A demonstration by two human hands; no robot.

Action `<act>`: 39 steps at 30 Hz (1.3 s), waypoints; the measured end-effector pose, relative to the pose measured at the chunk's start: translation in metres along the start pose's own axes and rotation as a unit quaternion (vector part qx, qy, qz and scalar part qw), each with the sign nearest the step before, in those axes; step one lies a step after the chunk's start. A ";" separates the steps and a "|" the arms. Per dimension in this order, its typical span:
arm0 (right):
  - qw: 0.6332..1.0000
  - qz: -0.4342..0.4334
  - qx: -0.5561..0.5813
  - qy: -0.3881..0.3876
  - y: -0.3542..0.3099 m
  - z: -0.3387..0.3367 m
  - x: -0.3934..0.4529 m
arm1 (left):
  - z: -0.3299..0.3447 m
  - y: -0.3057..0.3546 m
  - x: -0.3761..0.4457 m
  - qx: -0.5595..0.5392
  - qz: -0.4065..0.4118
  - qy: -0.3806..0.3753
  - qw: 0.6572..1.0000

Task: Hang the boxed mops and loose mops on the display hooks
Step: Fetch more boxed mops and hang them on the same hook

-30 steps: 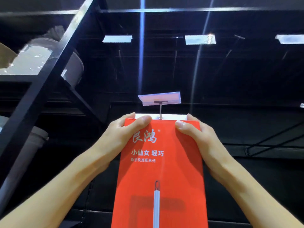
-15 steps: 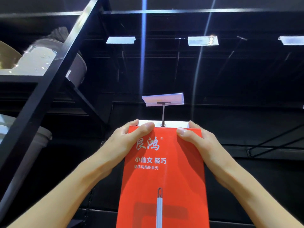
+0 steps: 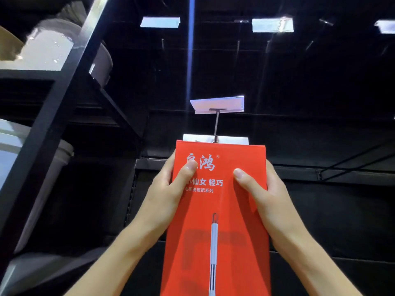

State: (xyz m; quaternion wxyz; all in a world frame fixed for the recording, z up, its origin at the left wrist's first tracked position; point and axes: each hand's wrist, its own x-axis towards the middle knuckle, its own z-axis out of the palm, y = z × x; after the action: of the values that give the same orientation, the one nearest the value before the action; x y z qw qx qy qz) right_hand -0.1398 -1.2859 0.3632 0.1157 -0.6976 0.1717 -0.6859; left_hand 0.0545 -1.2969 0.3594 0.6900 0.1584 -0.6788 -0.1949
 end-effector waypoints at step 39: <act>0.978 0.142 -0.149 0.023 0.014 0.002 -0.068 | -0.007 -0.028 -0.077 0.008 -0.112 0.006 0.994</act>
State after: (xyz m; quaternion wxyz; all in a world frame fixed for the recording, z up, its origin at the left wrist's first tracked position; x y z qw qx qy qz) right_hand -0.1394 -1.2717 0.2947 0.1027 -0.6597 0.3721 -0.6448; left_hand 0.0597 -1.2842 0.2781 0.6665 0.2399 -0.6543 -0.2646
